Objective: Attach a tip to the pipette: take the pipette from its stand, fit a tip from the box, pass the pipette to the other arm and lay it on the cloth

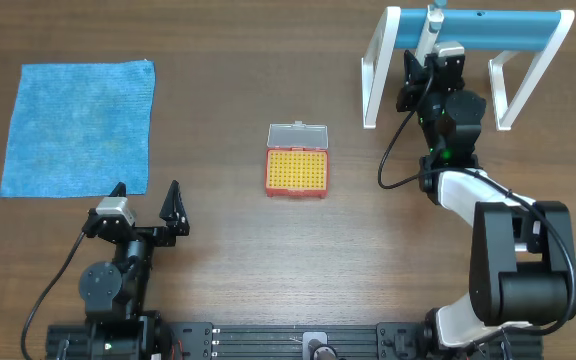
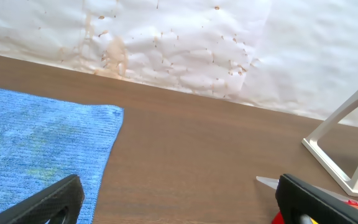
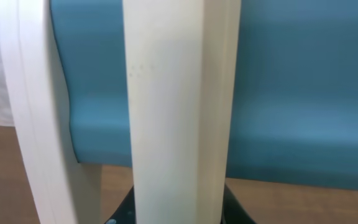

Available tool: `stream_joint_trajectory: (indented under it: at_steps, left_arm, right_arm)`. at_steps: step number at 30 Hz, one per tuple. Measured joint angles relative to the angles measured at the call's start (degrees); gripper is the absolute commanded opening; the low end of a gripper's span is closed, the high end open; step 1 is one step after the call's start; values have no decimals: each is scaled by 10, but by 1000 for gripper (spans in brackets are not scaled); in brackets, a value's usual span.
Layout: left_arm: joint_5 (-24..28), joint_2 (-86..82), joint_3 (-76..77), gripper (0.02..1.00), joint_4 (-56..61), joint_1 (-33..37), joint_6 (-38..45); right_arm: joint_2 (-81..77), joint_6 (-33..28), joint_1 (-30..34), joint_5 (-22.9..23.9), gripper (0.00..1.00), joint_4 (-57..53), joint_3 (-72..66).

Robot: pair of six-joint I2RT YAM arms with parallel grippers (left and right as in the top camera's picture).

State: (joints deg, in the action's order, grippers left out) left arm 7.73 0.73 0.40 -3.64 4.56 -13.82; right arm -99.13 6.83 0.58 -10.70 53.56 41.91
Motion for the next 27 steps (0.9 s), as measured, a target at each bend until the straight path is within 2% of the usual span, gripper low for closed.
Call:
stream_joint_trajectory:
  at_steps: [11,19,27]
  left_arm:
    - [0,0,0,998,0,0,0]
    - [0,0,0,996,0,0,0]
    - [0,0,0,998,0,0,0]
  right_arm:
    - [6,0,0,0,82,-12,0]
    - [62,-2,0,-2,82,-110,-1]
    - [101,-16,0,-2,82,-111,-1]
